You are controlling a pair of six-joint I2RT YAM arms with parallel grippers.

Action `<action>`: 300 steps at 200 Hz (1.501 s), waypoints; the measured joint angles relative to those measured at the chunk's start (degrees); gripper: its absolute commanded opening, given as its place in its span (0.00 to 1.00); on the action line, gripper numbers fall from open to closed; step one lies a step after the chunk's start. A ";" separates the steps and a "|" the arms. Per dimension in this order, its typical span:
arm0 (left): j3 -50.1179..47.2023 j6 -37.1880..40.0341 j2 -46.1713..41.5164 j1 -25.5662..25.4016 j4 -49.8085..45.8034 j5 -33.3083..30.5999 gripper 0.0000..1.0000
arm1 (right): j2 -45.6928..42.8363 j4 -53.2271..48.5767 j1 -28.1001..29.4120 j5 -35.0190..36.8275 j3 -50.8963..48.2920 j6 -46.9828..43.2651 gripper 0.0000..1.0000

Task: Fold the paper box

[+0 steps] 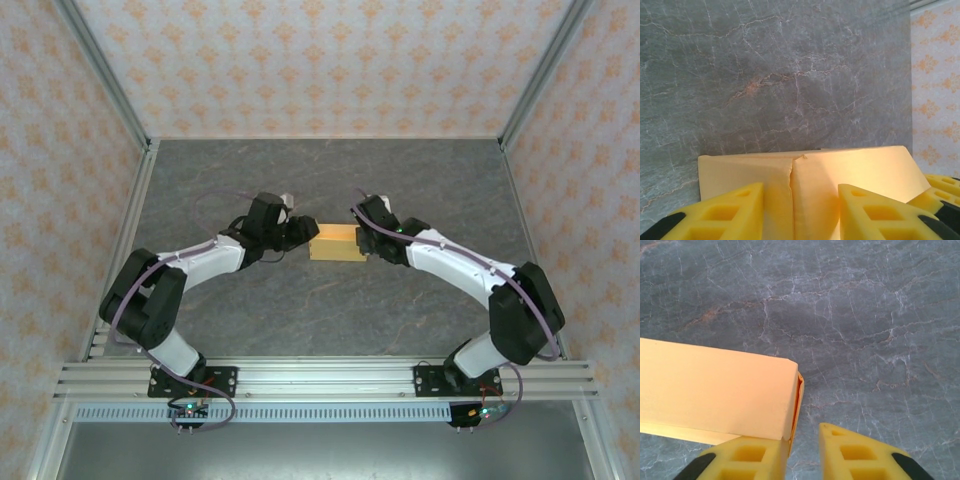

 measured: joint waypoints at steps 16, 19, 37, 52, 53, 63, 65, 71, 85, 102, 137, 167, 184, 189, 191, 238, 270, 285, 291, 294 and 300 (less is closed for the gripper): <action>-0.68 -0.17 -0.42 -0.50 0.61 -1.46 0.36 | -0.92 -1.18 0.00 -0.72 0.00 -0.52 0.30; -0.81 -0.17 -0.48 -0.61 0.68 -1.57 0.36 | -1.09 -1.33 0.02 -0.96 0.00 -0.74 0.30; -1.38 -0.31 -0.48 -0.92 1.64 -2.60 0.34 | -2.67 -2.25 0.11 -2.43 0.00 -1.66 0.32; -1.64 -0.35 -0.48 -1.18 2.29 -3.19 0.34 | -4.26 -3.39 0.09 -4.07 0.00 -2.80 0.35; -1.66 -0.35 -0.48 -1.18 2.34 -3.23 0.34 | -4.35 -3.48 0.09 -4.13 0.00 -2.89 0.36; -1.92 -0.35 -0.48 -1.29 2.78 -3.61 0.34 | -5.62 -4.31 -0.20 -5.46 0.00 -3.37 0.39; -1.97 -0.35 -0.48 -1.29 2.86 -3.69 0.34 | -5.90 -4.46 -0.31 -5.90 0.00 -3.74 0.39; -2.12 -0.35 -0.48 -1.42 3.13 -3.96 0.34 | -6.78 -4.76 -0.74 -7.21 0.00 -4.02 0.41; -2.16 -0.35 -0.50 -1.66 3.34 -4.37 0.34 | -8.68 -4.57 -3.19 -11.26 0.00 -4.22 0.47; -2.16 -0.33 -0.50 -1.66 3.34 -4.52 0.34 | -9.44 -2.29 -8.96 -17.86 0.00 -2.62 0.54; -2.16 -0.33 -0.50 -1.66 3.34 -4.52 0.34 | -2.93 6.49 -19.06 -32.72 -0.04 2.47 0.58; -2.14 -0.28 -0.50 -1.66 3.32 -4.55 0.34 | 3.34 10.47 -20.26 -39.76 -1.03 4.94 0.47; -2.16 -0.15 -0.59 -1.68 3.23 -4.79 0.34 | 4.52 12.76 -20.65 -42.99 -2.78 6.14 0.43; -2.16 -0.15 -0.59 -1.75 3.23 -4.94 0.34 | 4.55 13.77 -20.76 -43.76 -3.23 6.32 0.42; -2.16 -0.15 -0.59 -1.81 3.26 -4.98 0.34 | 4.55 14.23 -20.83 -44.02 -3.45 6.56 0.42; -3.04 -0.09 -1.42 -2.54 3.54 -6.84 0.34 | 3.39 24.15 -21.68 -47.60 -9.27 8.98 0.24; -3.96 1.53 -2.60 -3.17 3.54 -8.15 0.34 | 2.45 27.63 -21.66 -47.80 -11.41 9.42 0.23; -4.92 3.08 -3.54 -3.91 3.87 -9.11 0.35 | 0.87 28.98 -21.49 -47.74 -13.53 9.18 0.26; -5.46 3.72 -3.98 -4.24 4.04 -9.42 0.35 | -0.02 29.70 -21.33 -47.71 -14.75 9.09 0.26; -5.84 4.07 -4.26 -4.42 4.24 -9.64 0.36 | -0.44 30.01 -21.27 -47.74 -15.34 8.94 0.26; -6.51 4.50 -4.79 -4.79 4.63 -9.92 0.36 | -1.44 30.80 -21.14 -47.71 -16.63 8.90 0.27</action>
